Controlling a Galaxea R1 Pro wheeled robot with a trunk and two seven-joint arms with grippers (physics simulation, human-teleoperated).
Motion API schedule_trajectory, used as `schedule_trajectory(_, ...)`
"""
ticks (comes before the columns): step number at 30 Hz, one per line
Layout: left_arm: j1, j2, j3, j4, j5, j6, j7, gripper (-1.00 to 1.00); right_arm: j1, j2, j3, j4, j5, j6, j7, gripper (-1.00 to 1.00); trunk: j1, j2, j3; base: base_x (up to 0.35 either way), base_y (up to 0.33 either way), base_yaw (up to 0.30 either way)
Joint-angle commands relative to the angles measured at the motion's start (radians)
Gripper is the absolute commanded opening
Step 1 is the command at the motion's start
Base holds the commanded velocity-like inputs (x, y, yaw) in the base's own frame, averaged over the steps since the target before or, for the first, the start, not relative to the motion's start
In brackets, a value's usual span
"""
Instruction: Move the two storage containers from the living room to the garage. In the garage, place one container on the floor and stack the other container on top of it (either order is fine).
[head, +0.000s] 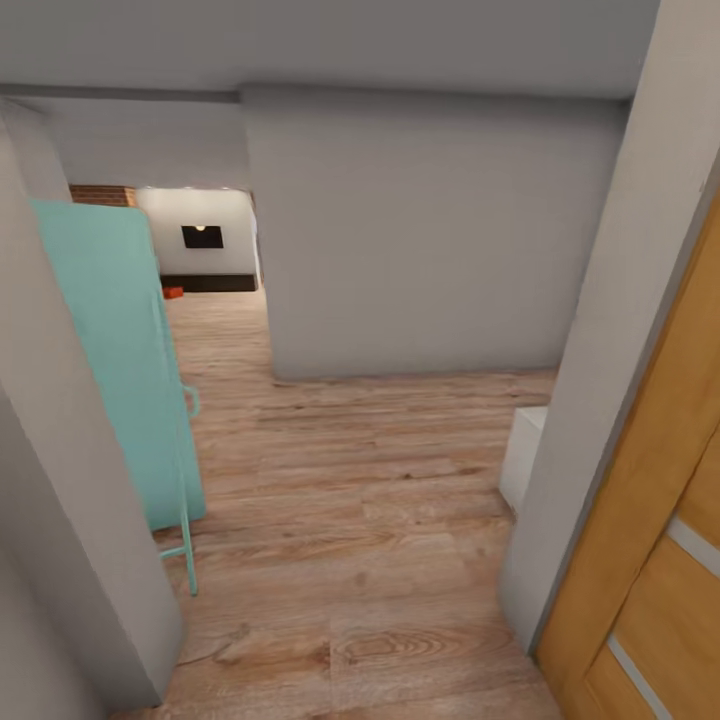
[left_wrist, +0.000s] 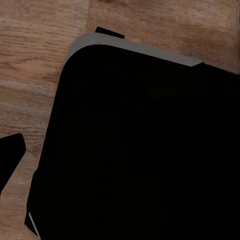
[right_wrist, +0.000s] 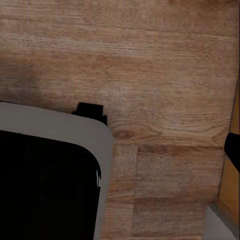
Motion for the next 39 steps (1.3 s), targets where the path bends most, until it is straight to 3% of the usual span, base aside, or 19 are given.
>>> schedule_trajectory(1, 0.000, -0.001, 0.001, -0.001, 0.004, -0.002, 0.000, 1.00, -0.001, 0.000, 0.008, 0.003, -0.009, -0.005, 0.002, 1.00, 0.001, 0.000, -0.001, 0.322, 0.000, 0.000)
schedule_trajectory(39, 0.000, -0.001, 0.001, -0.001, 0.003, -0.003, 0.000, 1.00, -0.001, 0.000, 0.010, 0.003, -0.009, -0.007, 0.002, 1.00, 0.001, 0.000, -0.001, 0.322, 0.000, 0.000)
